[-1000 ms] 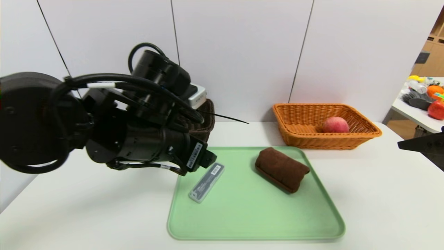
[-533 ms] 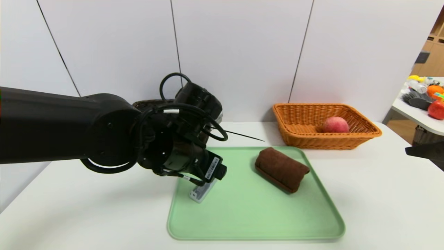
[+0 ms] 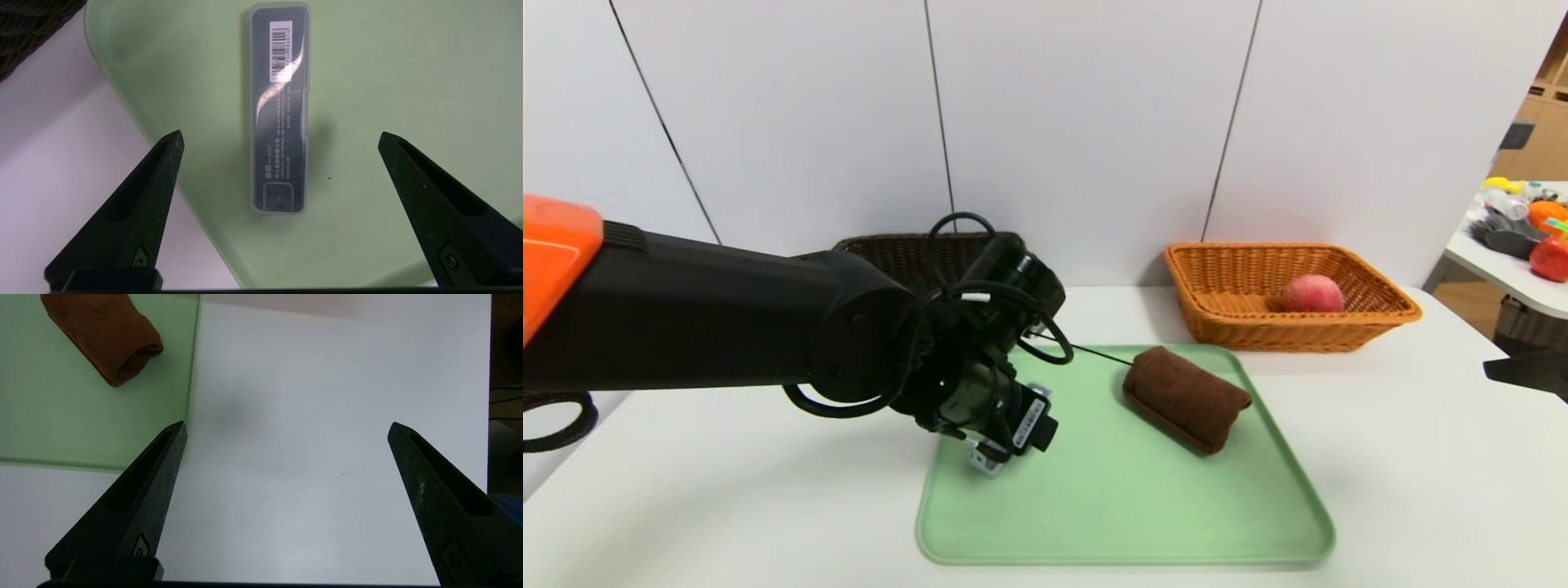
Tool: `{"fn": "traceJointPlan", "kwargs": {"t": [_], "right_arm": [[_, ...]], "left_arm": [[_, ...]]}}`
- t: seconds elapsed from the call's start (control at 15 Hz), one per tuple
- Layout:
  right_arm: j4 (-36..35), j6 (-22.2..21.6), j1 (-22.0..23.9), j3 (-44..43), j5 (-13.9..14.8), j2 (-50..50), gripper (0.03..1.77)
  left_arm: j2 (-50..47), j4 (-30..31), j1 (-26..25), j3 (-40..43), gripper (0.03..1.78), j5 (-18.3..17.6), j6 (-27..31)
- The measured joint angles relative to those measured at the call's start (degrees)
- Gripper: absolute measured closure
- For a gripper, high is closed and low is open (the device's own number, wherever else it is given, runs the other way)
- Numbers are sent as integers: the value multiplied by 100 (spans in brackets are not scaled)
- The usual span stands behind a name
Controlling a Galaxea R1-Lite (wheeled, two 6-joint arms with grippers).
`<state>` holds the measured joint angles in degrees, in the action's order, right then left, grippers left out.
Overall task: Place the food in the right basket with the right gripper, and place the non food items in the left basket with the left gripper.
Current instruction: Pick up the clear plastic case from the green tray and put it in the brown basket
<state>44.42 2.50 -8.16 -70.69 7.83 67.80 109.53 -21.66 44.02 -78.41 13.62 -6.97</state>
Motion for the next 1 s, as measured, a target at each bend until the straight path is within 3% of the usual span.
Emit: {"fn": "traceJointPlan", "kwargs": {"t": [0.67, 1.0], "right_arm": [[-13, 9, 0, 168, 2, -77, 11], [-22, 13, 0, 204, -2, -74, 10]], "left_arm": [[373, -18, -130, -98, 12, -32, -16], [485, -394, -144, -417, 12, -41, -11]]}}
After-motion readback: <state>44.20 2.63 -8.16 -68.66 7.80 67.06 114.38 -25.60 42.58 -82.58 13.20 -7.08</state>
